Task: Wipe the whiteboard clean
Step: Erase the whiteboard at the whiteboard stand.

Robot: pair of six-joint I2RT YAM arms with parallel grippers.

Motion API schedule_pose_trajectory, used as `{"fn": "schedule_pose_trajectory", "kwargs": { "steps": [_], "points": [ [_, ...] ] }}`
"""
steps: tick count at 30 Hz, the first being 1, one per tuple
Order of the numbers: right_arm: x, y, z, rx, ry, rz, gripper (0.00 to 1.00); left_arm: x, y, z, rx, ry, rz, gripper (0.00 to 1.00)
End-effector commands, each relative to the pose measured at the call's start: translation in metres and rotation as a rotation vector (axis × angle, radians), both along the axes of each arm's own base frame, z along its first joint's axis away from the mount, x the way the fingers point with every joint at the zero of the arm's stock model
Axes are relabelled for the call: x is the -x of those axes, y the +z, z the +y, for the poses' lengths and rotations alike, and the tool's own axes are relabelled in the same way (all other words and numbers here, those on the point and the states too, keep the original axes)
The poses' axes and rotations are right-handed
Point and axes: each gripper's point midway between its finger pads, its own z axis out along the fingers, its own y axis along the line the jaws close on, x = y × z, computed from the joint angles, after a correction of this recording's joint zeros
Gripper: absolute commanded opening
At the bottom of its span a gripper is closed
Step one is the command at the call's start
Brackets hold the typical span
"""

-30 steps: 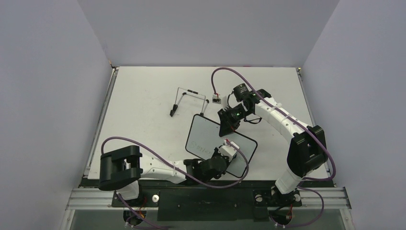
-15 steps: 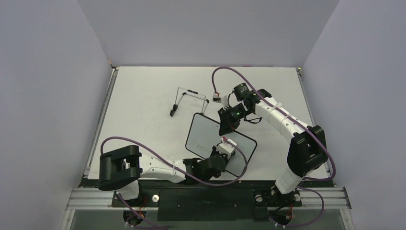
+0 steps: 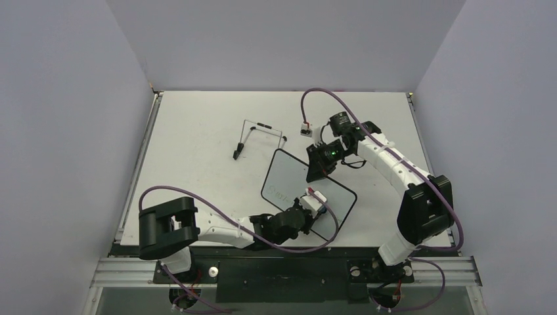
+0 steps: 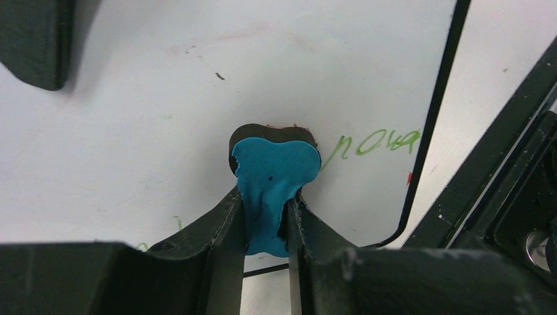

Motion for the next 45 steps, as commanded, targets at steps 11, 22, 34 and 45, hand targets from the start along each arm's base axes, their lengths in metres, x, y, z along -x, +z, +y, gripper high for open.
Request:
{"fn": "schedule_pose_trajectory", "kwargs": {
  "steps": [11,22,34,45],
  "points": [
    [-0.006,0.029,0.001,-0.086,-0.06,-0.056,0.0,-0.053,0.008,-0.006,0.045,0.168,0.02,0.0],
    [-0.007,0.028,0.001,-0.093,-0.068,-0.05,0.0,-0.067,0.013,0.022,0.133,0.242,0.061,0.0],
    [-0.007,0.03,0.001,-0.104,-0.068,-0.047,0.0,-0.019,0.04,-0.033,0.148,-0.003,-0.066,0.0],
    [-0.006,0.03,0.001,-0.108,-0.066,-0.047,0.0,-0.059,0.049,-0.008,0.198,0.119,-0.005,0.0]
  ]
}}
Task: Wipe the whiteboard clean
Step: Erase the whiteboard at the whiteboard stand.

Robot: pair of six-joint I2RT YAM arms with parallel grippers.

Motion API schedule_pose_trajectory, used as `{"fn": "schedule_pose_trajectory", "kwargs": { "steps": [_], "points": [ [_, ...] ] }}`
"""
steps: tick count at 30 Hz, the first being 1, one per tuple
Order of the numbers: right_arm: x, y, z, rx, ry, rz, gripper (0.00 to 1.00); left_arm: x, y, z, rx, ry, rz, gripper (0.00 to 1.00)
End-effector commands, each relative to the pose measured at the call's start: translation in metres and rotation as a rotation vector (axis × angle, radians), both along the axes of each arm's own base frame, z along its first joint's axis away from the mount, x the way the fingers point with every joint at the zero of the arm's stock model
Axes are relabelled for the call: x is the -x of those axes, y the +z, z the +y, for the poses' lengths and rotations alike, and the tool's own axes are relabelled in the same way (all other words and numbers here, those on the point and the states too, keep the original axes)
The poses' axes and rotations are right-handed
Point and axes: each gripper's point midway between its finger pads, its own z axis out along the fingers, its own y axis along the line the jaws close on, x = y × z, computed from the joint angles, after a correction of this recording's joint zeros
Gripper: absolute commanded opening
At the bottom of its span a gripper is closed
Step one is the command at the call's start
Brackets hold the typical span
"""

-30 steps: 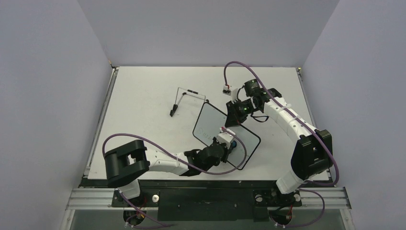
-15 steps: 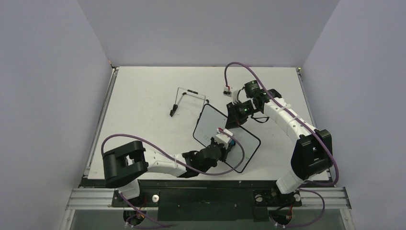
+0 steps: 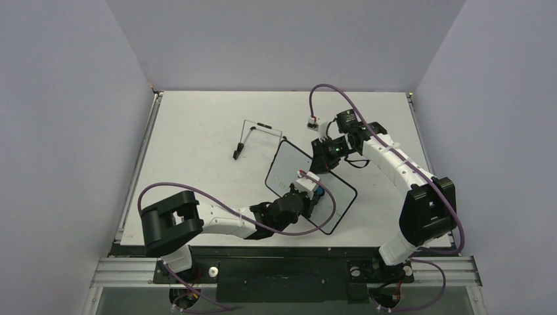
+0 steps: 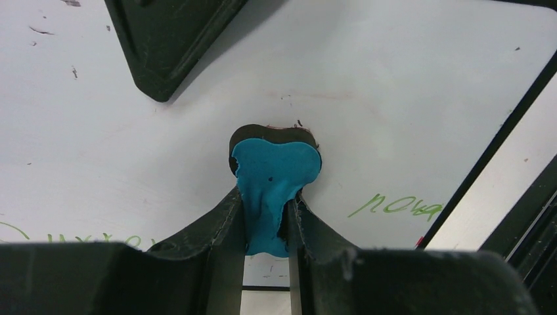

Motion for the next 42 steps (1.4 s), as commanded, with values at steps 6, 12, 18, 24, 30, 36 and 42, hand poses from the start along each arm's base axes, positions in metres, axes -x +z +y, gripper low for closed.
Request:
{"fn": "schedule_pose_trajectory", "kwargs": {
  "steps": [6,12,18,24,30,36,42],
  "points": [
    [0.019,0.029,0.012,-0.098,0.043,0.01,0.0,0.024,0.027,-0.023,0.066,-0.112,-0.066,0.0],
    [0.019,0.029,0.012,-0.098,0.043,0.009,0.0,0.045,0.029,-0.036,0.073,-0.188,-0.088,0.0],
    [0.02,0.029,0.012,-0.098,0.044,0.011,0.0,0.053,0.03,-0.036,0.097,-0.222,-0.086,0.0],
    [0.02,0.031,0.013,-0.103,0.044,0.009,0.0,0.058,0.036,-0.049,0.061,-0.189,-0.158,0.0],
    [0.02,0.033,0.011,-0.11,0.041,0.003,0.0,0.045,0.04,-0.03,0.059,-0.105,-0.182,0.0],
    [0.02,0.033,0.012,-0.112,0.043,0.005,0.0,0.034,0.018,-0.023,-0.021,-0.085,-0.122,0.0],
    [0.021,0.033,0.011,-0.11,0.038,-0.003,0.0,0.066,0.016,-0.048,-0.051,-0.188,-0.145,0.0]
  ]
}}
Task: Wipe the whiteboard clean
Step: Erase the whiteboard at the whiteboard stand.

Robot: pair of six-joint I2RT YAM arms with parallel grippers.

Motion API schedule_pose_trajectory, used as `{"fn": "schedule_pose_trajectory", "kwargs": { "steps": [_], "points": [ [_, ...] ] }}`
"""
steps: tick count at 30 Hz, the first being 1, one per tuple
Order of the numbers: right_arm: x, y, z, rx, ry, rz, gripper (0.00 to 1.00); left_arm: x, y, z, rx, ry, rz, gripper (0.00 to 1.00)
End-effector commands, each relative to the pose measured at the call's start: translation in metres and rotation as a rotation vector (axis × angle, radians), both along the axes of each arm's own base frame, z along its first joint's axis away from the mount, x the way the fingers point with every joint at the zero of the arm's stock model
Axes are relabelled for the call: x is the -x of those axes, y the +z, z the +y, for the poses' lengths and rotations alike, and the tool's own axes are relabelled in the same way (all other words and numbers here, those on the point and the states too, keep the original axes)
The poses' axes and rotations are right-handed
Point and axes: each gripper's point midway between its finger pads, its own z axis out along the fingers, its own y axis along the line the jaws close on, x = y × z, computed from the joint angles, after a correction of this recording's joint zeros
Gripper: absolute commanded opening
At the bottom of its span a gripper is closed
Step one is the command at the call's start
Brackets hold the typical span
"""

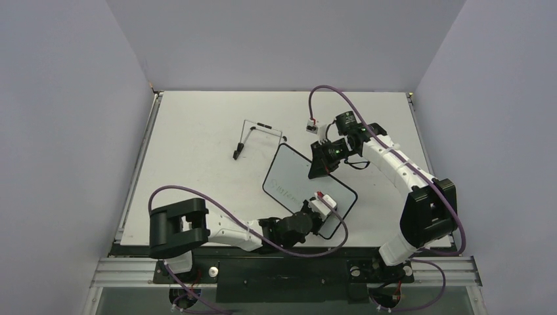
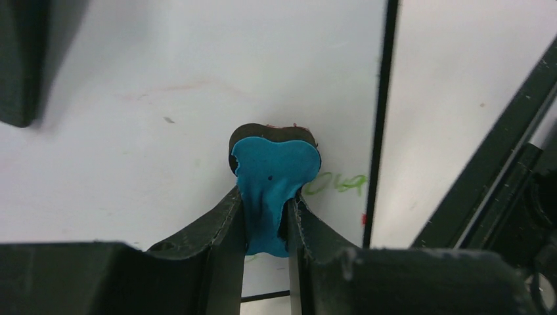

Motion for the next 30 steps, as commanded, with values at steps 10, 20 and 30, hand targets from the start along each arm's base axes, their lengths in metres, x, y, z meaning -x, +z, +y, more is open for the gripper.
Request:
{"fn": "schedule_pose_trajectory", "kwargs": {
  "steps": [10,20,30],
  "points": [
    [0.008,0.032,0.009,-0.1,0.015,-0.043,0.0,0.003,0.013,-0.012,0.074,0.006,0.03,0.0],
    [0.007,0.033,0.008,-0.105,0.009,-0.042,0.0,0.014,0.012,-0.011,0.126,-0.084,0.037,0.0],
    [0.008,0.035,0.008,-0.11,0.007,-0.049,0.0,0.015,0.006,-0.024,0.067,-0.013,-0.017,0.0]
  ]
}}
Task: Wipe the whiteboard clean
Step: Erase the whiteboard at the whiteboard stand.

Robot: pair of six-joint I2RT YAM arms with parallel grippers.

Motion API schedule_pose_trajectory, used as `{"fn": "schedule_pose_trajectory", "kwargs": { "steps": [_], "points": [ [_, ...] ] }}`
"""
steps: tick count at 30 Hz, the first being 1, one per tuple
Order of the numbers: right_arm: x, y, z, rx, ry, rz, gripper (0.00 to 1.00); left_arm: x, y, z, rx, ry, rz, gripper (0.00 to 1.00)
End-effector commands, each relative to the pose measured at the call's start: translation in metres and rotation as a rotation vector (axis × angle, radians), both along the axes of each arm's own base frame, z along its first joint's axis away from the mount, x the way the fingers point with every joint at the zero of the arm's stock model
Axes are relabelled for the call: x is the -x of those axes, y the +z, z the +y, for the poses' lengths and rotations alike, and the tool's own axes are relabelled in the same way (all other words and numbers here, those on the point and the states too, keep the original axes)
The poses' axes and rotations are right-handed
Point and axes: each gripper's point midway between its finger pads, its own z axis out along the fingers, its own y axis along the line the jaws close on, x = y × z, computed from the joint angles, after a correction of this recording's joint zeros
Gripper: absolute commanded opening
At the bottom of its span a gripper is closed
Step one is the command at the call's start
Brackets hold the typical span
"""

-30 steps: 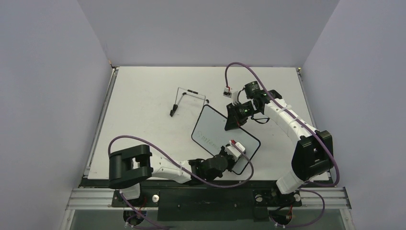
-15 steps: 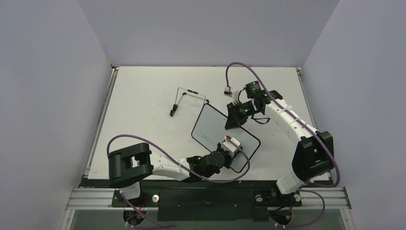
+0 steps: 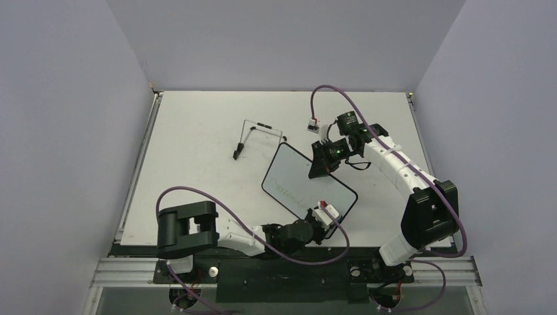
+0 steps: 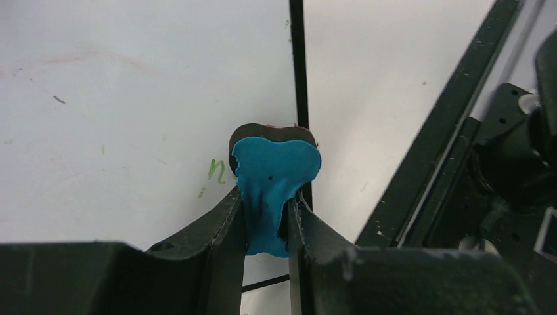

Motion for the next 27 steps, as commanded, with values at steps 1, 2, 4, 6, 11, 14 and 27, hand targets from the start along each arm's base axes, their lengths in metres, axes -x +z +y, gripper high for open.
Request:
{"fn": "schedule_pose_trajectory", "kwargs": {
  "steps": [1,2,4,6,11,14,27],
  "points": [
    [0.006,0.032,0.009,-0.096,0.019,-0.056,0.0,-0.031,0.018,0.005,0.007,0.182,-0.045,0.0],
    [0.006,0.033,0.009,-0.098,0.018,-0.056,0.0,-0.042,0.023,0.016,0.014,0.264,-0.052,0.0],
    [0.006,0.033,0.009,-0.1,0.015,-0.059,0.0,-0.055,0.026,0.033,0.019,0.352,-0.048,0.0],
    [0.005,0.033,0.009,-0.1,0.013,-0.057,0.0,-0.065,0.023,0.046,0.018,0.404,-0.025,0.0],
    [0.006,0.033,0.009,-0.101,0.013,-0.057,0.0,-0.059,0.02,0.034,0.029,0.287,-0.002,0.0],
    [0.006,0.033,0.009,-0.099,0.013,-0.057,0.0,-0.034,0.025,0.009,0.041,0.15,-0.023,0.0],
    [0.004,0.031,0.008,-0.094,0.004,-0.054,0.0,0.01,0.036,-0.028,0.022,-0.018,-0.069,0.0]
  ]
}}
